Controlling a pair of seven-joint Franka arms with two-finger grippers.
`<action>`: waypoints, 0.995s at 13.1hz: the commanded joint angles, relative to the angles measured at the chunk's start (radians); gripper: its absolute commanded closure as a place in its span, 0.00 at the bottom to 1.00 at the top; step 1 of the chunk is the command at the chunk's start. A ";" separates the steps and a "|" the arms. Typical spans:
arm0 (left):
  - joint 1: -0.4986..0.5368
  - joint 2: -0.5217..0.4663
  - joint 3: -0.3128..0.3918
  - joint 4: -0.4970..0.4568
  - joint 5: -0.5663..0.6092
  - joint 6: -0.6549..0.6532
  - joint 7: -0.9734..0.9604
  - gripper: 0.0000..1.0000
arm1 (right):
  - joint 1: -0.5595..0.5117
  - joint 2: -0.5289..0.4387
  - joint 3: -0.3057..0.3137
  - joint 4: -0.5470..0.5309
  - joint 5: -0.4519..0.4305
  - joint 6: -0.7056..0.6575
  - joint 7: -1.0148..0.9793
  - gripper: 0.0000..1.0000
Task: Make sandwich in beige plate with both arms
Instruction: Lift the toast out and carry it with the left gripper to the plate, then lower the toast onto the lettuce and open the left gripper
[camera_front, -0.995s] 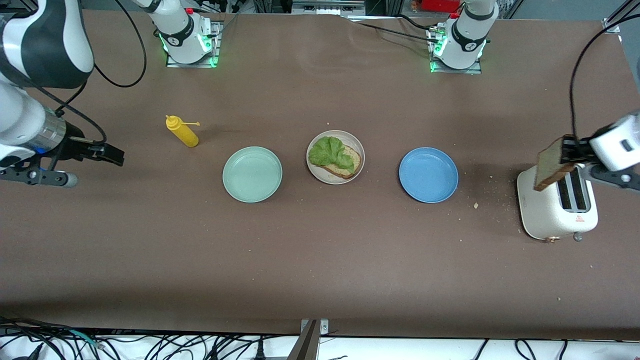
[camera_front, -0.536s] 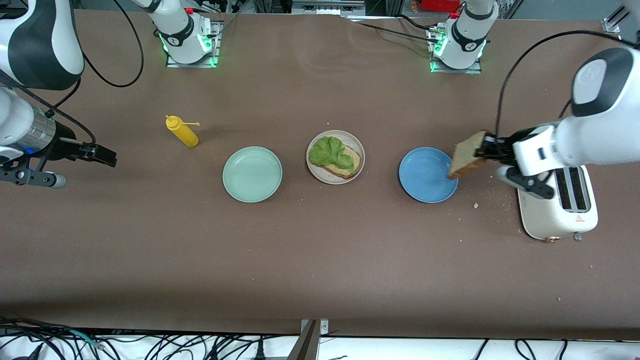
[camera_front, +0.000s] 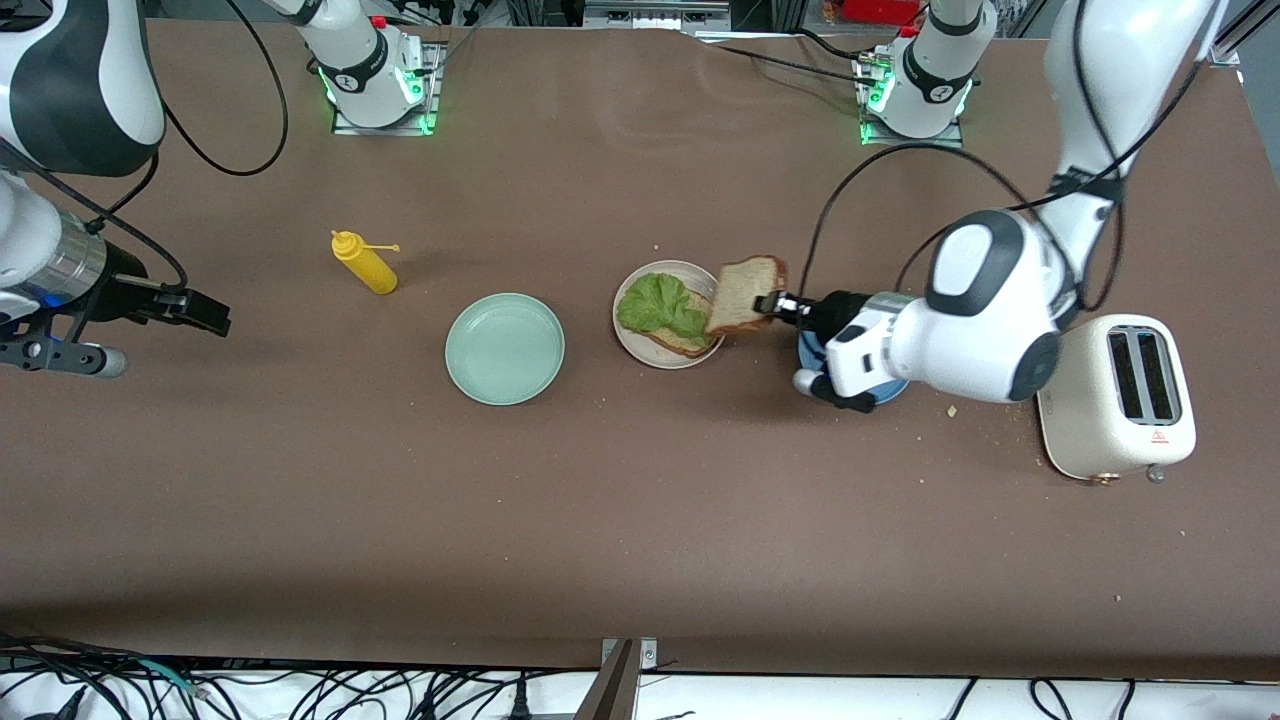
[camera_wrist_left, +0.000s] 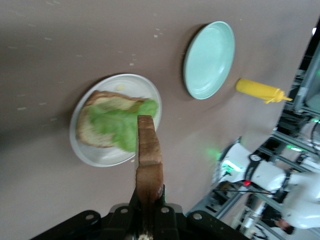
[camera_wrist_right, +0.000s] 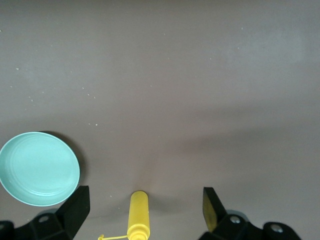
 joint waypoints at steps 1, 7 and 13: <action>-0.039 0.050 0.006 0.021 -0.139 0.022 0.011 1.00 | 0.000 0.004 -0.005 0.051 0.019 -0.031 -0.035 0.00; -0.072 0.122 0.006 -0.120 -0.330 0.198 0.409 1.00 | -0.004 0.001 -0.005 0.050 0.172 -0.057 -0.035 0.00; -0.060 0.159 0.011 -0.210 -0.330 0.232 0.540 0.99 | -0.006 0.001 -0.016 0.051 0.174 -0.060 -0.046 0.00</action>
